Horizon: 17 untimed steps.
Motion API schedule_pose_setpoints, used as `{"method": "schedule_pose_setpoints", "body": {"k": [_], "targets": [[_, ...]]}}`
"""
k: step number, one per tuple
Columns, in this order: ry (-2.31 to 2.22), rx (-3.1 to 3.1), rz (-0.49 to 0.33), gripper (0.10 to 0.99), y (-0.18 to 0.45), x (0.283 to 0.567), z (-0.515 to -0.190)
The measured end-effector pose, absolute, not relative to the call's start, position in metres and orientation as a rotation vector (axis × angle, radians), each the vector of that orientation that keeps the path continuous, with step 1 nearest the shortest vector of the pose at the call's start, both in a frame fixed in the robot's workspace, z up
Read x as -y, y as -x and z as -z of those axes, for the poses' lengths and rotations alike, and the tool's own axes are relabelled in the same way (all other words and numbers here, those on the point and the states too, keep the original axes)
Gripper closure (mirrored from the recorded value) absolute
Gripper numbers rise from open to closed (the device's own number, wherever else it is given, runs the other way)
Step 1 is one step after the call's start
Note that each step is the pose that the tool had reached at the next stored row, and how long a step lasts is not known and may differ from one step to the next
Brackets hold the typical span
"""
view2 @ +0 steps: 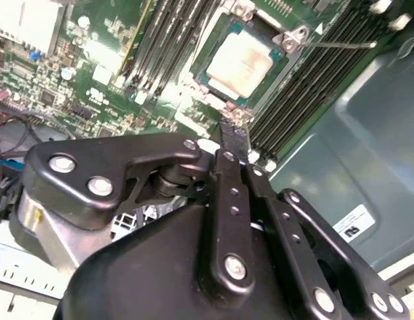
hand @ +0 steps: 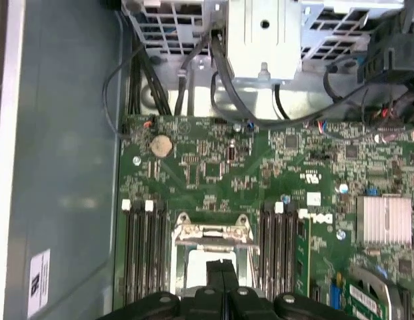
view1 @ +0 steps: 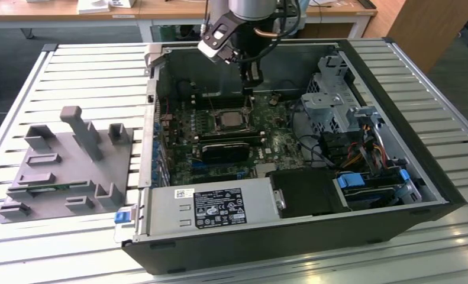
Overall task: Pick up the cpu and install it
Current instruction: 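Close the cpu cover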
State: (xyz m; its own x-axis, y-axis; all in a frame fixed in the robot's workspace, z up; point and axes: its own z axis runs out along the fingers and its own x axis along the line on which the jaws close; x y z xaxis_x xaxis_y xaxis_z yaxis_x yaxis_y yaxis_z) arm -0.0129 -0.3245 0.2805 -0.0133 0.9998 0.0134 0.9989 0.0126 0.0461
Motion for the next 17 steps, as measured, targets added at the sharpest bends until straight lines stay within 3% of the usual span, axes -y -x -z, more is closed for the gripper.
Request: {"method": "schedule_pose_setpoints", "body": {"k": [17], "targets": [[-2.191,-2.22,-0.065,0.98,0.0086,0.3245,-0.2784]]}}
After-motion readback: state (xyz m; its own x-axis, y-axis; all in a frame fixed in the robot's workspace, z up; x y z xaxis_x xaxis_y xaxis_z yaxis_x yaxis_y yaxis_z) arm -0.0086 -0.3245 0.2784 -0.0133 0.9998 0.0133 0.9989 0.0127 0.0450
